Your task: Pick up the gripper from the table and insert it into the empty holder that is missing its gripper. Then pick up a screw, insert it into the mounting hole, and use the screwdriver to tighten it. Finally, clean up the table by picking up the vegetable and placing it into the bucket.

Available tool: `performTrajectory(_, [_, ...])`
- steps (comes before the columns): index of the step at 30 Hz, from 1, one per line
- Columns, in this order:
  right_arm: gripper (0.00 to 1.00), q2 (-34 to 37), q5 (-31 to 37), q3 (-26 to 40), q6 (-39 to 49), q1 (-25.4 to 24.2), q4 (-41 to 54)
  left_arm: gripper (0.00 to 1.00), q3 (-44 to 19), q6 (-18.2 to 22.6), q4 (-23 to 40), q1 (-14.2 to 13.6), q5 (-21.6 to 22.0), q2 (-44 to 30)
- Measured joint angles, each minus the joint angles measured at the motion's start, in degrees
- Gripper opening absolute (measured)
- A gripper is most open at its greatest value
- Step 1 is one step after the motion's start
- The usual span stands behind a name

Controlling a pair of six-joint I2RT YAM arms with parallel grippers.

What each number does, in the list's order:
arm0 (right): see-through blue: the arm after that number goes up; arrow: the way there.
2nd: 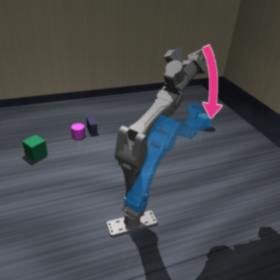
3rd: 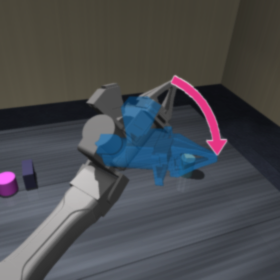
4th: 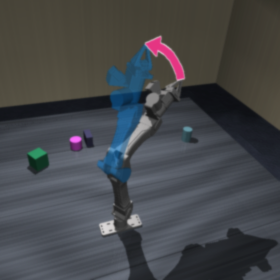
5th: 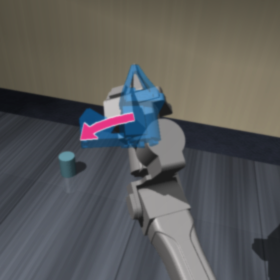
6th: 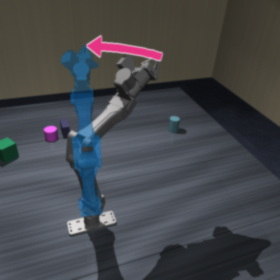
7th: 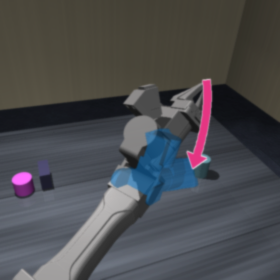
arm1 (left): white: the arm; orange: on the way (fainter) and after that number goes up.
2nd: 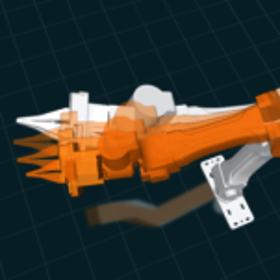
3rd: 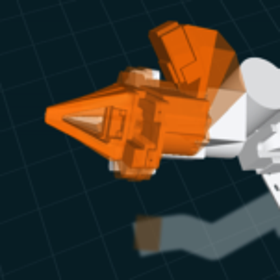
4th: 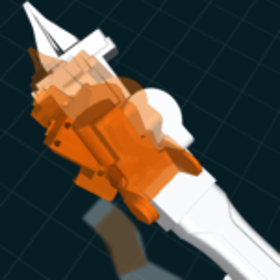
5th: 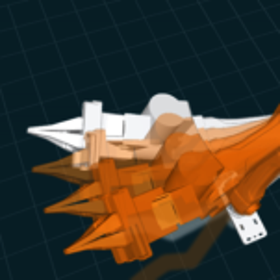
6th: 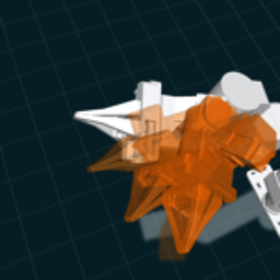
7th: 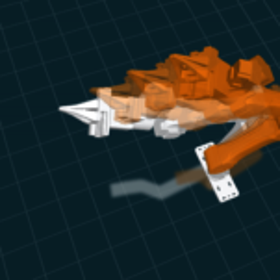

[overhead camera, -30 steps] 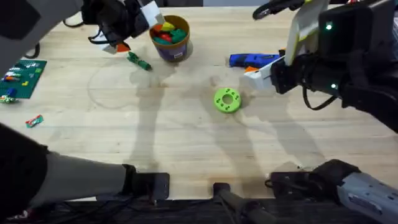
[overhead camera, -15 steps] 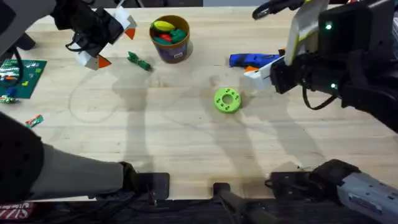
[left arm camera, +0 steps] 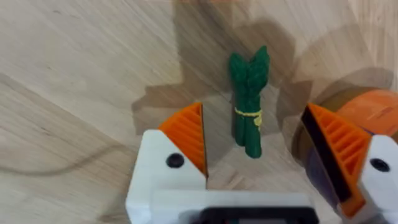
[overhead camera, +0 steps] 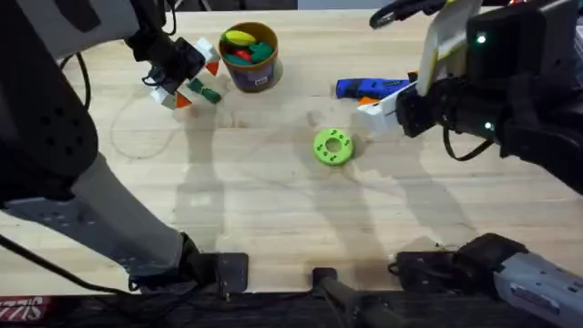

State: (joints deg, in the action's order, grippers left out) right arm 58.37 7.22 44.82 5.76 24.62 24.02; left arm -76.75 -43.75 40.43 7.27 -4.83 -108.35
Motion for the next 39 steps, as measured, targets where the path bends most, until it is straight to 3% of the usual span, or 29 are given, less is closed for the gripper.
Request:
performTrajectory(2, [0.977,0.0,0.0,0.0,0.0,0.0,0.0,0.867,0.0,-0.1,0.0,0.0,-0.1,-0.5])
performTrajectory(3, [0.977,0.0,0.0,0.0,0.0,0.0,0.0,0.654,0.0,-0.3,0.0,0.0,-0.3,-1.4])
performTrajectory(5, [0.977,0.0,0.0,0.0,0.0,0.0,0.0,0.488,0.0,-0.1,0.0,0.0,-0.4,-1.9])
performTrajectory(13, [0.977,0.0,0.0,0.0,0.0,0.0,0.0,0.425,0.0,-0.2,2.6,0.0,1.4,-2.2])
performTrajectory(16, [0.977,0.0,0.0,0.0,0.0,0.0,0.0,0.081,0.0,-0.2,2.7,0.0,1.9,-2.2])
performTrajectory(17, [0.977,0.0,0.0,0.0,0.0,0.0,0.0,0.032,0.0,0.0,2.7,0.0,1.9,-2.2])
performTrajectory(23, [0.977,0.0,0.0,0.0,0.0,0.0,0.0,0.031,0.0,0.5,3.6,0.0,-1.7,-0.6])
performTrajectory(29, [0.977,0.0,0.0,0.0,0.0,0.0,0.0,0.031,0.0,3.7,2.7,-1.2,-3.9,9.9])
performTrajectory(34, [0.977,0.0,0.0,0.0,0.0,0.0,0.0,0.031,0.0,7.3,-1.1,-5.6,-3.0,19.8])
performTrajectory(39, [0.977,0.0,0.0,0.0,0.0,0.0,0.0,0.031,-0.2,8.7,-5.9,-11.2,-2.6,21.0])
